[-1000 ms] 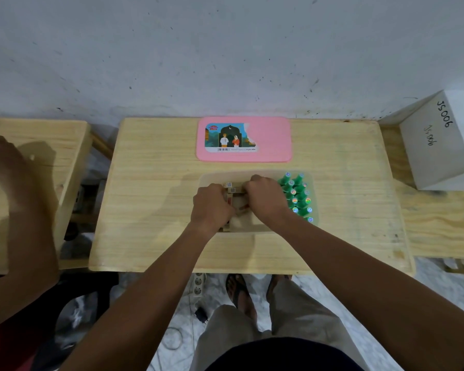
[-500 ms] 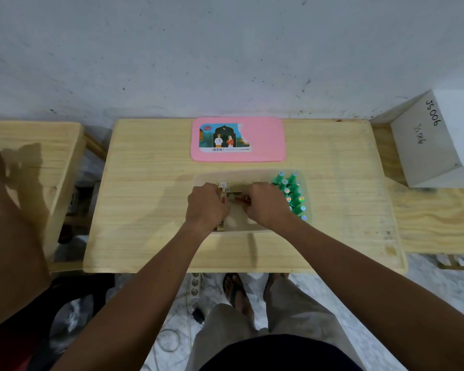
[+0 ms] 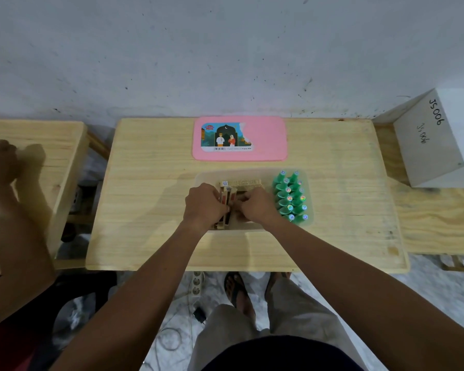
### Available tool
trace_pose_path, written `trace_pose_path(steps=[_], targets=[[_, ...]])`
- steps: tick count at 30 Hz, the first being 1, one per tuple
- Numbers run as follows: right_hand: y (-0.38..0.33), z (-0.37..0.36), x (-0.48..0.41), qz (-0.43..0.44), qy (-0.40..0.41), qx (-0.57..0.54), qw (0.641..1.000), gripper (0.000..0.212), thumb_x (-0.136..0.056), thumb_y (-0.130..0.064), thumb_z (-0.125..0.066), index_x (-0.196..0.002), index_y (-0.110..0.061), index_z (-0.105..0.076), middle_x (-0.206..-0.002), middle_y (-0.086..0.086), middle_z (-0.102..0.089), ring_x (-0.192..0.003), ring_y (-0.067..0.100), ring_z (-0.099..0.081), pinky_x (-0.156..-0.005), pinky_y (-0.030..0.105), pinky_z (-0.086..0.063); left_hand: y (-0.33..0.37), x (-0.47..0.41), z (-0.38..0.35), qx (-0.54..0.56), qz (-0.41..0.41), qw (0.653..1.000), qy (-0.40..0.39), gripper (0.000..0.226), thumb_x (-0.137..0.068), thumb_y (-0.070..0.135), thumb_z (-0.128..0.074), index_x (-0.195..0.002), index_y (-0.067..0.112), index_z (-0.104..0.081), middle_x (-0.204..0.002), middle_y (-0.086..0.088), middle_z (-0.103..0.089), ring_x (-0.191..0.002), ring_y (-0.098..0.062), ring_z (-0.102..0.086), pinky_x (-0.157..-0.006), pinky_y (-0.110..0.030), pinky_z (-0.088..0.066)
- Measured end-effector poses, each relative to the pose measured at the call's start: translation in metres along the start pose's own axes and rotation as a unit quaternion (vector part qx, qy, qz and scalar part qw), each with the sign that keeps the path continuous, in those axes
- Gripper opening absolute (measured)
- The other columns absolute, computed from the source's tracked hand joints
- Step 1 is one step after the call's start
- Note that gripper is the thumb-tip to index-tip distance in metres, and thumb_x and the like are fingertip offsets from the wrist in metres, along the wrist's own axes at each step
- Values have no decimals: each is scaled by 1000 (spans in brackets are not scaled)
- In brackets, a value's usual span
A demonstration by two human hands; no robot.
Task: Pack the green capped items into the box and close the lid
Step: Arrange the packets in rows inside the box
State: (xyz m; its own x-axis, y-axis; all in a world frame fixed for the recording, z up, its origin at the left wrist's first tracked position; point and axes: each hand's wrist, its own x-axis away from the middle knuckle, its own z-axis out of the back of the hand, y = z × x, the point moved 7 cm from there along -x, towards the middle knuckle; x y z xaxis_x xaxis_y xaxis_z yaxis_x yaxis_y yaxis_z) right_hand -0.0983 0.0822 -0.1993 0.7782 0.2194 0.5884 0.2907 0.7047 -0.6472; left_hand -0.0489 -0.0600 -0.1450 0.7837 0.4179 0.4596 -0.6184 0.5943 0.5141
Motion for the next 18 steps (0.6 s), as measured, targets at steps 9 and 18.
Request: trace_pose_path(steps=[9,18], targets=[[-39,22,3,247,113,347,898,33,-80,-1,-57,-109,-12,-68,-105,10,-65,-99,32,-58,-70,38,-50,-1,0,-2,0,17,1000,-1,21,-65,12,-81,-82,5,-72,-73,-4,-63,-66,-21,-59,-57,-23,-44],[-45,3,6,254,90,479,835,27,-88,-1,-50,-114,-3,-58,-116,17,-56,-108,34,-55,-76,42,-50,-5,0,-4,6,24,1000,3,15,-58,3,-71,-69,-5,-66,-68,-18,-69,-60,-29,-65,-49,-26,-46]])
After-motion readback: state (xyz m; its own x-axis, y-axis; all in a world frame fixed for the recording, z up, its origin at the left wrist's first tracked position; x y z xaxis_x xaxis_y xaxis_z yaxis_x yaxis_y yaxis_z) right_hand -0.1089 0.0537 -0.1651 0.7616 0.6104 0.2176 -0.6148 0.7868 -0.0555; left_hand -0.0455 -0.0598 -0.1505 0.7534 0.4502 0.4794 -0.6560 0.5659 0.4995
